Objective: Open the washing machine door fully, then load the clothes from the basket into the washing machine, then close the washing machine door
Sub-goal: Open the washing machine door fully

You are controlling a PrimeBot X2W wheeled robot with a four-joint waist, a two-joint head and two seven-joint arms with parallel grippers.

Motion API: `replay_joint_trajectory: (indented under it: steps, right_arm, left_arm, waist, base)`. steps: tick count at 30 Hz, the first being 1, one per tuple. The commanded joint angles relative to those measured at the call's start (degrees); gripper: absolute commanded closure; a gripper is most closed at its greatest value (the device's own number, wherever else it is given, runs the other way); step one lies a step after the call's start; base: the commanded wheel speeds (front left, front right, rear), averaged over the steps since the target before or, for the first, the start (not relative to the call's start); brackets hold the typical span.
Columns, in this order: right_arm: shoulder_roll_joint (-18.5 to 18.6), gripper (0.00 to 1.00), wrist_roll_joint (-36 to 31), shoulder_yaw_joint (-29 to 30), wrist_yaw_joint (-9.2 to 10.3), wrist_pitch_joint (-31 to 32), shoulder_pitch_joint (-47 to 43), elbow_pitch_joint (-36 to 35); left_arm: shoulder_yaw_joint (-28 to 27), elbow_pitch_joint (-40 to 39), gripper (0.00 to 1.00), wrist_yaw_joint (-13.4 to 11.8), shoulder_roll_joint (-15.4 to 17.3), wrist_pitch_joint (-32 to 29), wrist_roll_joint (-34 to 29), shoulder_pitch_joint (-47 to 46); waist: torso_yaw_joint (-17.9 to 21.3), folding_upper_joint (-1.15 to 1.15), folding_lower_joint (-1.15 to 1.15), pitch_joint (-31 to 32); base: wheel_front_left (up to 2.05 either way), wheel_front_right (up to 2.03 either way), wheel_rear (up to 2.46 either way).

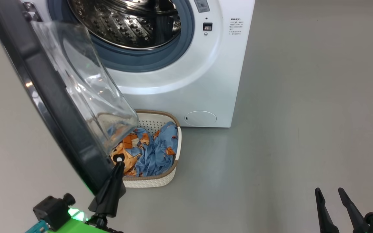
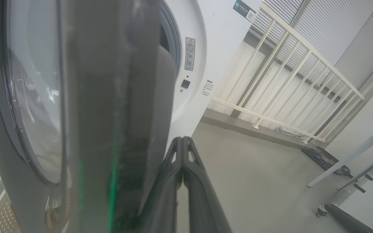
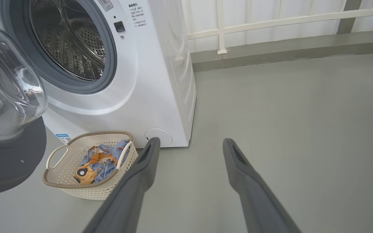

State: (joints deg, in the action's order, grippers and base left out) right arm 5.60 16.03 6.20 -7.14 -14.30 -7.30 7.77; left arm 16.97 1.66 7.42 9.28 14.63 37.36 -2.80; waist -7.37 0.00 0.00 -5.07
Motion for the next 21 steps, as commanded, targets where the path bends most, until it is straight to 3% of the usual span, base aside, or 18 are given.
replay_joint_trajectory:
  steps: [1, 21]
  right_arm:
    - [0.6, 0.00, -0.4, -1.3, -0.35, -0.7, 1.3, -1.2]
    - [-0.1, 0.00, 0.0, -1.7, -0.35, -0.7, 1.9, -1.3]
  left_arm:
    - [-3.1, -0.3, 1.00, 0.1, 0.8, 0.4, 0.5, -2.8]
    - [-15.5, 2.7, 1.00, 0.1, 2.8, 0.4, -0.3, 0.8]
  waist:
    - [-0.1, 0.00, 0.00, 0.0]
    - [-2.8, 0.00, 0.00, 0.2]
  base:
    - [0.00, 0.00, 0.00]
    - [0.00, 0.00, 0.00]
